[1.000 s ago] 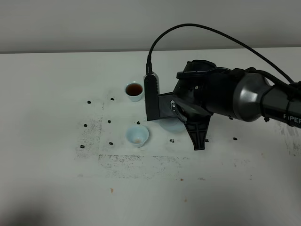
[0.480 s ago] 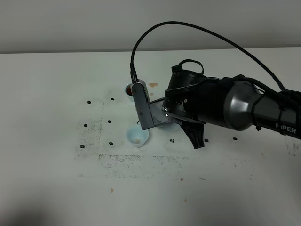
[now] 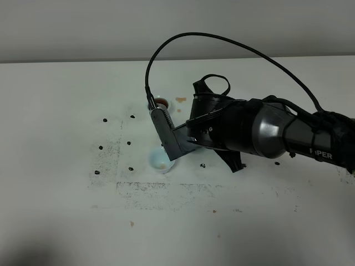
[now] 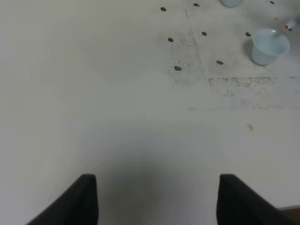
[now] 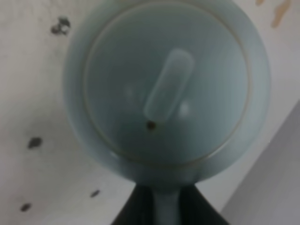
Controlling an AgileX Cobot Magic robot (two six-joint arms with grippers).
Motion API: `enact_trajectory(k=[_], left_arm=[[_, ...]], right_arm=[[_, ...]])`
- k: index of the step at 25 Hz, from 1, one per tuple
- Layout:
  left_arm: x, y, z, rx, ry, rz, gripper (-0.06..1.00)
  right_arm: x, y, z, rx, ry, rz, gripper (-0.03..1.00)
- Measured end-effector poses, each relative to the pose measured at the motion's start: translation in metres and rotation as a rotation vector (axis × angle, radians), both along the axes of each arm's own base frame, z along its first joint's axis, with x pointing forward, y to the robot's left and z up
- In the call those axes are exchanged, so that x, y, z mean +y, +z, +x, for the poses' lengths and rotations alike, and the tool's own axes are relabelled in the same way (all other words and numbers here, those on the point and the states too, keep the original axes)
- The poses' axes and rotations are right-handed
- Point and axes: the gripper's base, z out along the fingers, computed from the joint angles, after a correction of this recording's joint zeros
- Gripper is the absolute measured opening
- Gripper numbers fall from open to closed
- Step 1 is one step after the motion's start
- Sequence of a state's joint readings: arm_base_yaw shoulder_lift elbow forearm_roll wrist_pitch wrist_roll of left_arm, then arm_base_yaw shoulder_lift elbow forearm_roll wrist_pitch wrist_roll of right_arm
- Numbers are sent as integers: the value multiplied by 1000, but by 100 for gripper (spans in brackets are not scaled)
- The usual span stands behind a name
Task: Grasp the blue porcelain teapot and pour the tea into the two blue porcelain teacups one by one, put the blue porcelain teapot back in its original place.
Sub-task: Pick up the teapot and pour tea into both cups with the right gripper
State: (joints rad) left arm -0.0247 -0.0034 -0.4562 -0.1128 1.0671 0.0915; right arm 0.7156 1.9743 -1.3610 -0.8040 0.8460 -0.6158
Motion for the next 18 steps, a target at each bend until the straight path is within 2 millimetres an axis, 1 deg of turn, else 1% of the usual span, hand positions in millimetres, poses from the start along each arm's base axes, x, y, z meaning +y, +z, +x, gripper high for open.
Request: enact_trajectory(k=[2,5,9,18], left_arm=[[0,0,0,0,0,0,57],[0,0,0,0,0,0,57],[0,0,0,0,0,0,57],[0,0,0,0,0,0,57]], right_arm=[[0,1,1,-10,39,-36,8],[6,3,-2,-22,103,-85,8],[15,3,-7,-31,154,-92,8],[16,6,-5,-68,190,-133,8]])
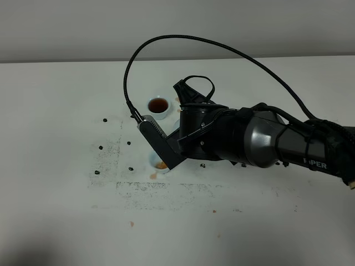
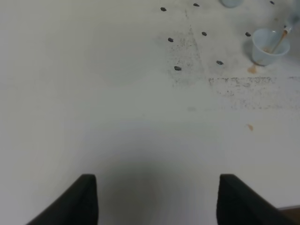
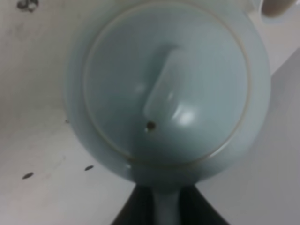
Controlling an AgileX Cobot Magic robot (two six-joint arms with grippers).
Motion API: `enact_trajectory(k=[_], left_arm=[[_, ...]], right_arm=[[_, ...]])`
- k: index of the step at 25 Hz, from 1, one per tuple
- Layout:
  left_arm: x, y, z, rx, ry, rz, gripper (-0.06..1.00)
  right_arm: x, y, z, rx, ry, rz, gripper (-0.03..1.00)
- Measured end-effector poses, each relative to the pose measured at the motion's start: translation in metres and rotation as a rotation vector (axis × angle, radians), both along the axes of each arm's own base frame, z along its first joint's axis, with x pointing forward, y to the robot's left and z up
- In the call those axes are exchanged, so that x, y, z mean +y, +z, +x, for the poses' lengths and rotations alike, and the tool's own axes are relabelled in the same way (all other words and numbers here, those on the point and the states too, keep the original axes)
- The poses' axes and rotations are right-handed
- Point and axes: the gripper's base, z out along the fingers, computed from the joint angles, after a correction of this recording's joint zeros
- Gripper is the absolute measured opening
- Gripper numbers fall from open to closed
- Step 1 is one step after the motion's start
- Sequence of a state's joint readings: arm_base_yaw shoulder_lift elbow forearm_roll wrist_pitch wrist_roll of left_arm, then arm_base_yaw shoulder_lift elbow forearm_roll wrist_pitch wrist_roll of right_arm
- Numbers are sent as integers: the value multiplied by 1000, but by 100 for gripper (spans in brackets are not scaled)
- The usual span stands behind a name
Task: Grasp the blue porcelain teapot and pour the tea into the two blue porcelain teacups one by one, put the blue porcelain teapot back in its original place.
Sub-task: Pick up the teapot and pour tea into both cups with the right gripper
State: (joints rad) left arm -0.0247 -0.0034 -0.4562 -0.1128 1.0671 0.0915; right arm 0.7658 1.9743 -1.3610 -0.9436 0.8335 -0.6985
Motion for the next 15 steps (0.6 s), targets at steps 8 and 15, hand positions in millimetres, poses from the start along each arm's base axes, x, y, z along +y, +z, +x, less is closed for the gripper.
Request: enact_trajectory(k=[8,15], left_arm=[[0,0,0,0,0,0,57],[0,0,0,0,0,0,57]], right_arm=[[-1,0,1,-2,-1,-2,8],[-4,1,4,-18,5,-19,8]])
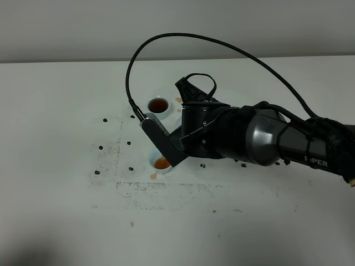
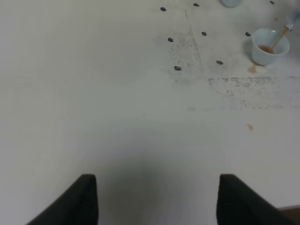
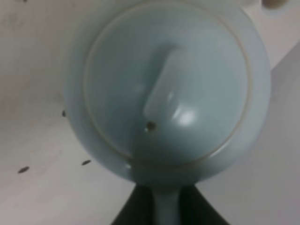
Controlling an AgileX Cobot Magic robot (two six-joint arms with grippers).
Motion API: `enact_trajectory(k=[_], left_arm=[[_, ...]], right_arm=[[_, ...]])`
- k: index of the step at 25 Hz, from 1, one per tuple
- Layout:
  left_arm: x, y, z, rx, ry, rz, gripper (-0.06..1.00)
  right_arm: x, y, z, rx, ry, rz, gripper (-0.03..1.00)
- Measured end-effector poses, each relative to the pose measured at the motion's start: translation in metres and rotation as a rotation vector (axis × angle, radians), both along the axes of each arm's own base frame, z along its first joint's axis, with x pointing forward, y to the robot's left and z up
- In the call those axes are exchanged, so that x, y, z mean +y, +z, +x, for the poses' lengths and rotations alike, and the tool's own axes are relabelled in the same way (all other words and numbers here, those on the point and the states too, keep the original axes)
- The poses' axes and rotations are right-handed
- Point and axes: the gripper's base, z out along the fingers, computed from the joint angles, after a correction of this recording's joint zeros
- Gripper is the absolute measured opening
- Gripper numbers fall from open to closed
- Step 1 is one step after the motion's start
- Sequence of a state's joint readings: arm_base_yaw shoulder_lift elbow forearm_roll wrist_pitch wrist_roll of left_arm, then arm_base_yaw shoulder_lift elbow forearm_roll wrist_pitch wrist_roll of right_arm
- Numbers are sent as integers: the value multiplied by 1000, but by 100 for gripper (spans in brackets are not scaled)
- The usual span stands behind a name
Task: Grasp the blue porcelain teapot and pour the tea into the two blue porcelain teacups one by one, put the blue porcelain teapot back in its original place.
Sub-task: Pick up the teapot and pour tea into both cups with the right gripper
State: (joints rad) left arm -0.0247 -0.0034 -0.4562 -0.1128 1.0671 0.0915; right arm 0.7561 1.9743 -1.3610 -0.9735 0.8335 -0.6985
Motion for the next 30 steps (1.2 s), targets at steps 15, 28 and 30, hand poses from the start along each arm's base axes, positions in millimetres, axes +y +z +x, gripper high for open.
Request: enact_trajectory(k=[15,28,30], left_arm=[[0,0,0,0,0,0,57],[0,0,0,0,0,0,57],[0,0,0,0,0,0,57]], right_arm=[[0,2,2,-20,18,-19,8],[-1,4,4,-52,42,-49,8],[-1,5,5,-61,50,-58,8]])
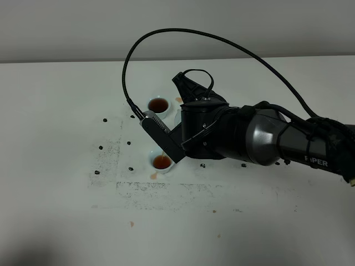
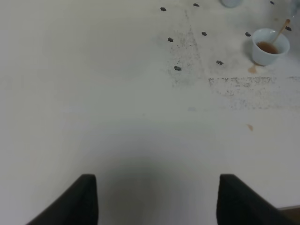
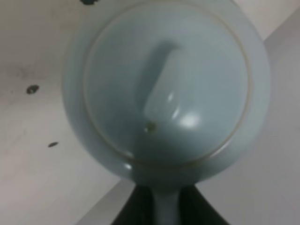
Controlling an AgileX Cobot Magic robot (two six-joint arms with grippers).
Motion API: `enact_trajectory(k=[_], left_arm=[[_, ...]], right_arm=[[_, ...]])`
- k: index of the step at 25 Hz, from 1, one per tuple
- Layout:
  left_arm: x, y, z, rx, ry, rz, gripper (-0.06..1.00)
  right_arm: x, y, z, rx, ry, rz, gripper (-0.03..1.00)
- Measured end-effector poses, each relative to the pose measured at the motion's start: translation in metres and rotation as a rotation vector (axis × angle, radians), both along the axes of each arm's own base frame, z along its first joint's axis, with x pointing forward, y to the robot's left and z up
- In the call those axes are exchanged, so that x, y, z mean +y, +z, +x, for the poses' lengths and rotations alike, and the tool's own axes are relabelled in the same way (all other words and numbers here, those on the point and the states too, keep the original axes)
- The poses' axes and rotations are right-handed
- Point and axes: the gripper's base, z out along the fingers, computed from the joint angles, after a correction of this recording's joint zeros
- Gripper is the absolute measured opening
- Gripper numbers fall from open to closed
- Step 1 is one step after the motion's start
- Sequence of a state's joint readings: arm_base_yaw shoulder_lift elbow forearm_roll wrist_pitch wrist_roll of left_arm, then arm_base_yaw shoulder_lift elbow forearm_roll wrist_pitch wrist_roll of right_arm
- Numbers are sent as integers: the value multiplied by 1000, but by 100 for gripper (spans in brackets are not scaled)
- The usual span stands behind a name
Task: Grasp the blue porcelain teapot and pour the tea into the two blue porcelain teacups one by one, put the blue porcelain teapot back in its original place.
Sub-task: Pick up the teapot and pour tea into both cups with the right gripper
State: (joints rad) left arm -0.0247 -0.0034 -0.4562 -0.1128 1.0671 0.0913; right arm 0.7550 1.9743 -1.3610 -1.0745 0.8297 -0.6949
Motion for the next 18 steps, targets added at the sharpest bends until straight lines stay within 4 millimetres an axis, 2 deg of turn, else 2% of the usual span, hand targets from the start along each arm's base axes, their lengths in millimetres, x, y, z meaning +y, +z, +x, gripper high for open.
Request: enact_trajectory(k=[18], left_arm=[[0,0,0,0,-1,1,57]], right_arm=[[0,1,1,-13,11,-14,8]])
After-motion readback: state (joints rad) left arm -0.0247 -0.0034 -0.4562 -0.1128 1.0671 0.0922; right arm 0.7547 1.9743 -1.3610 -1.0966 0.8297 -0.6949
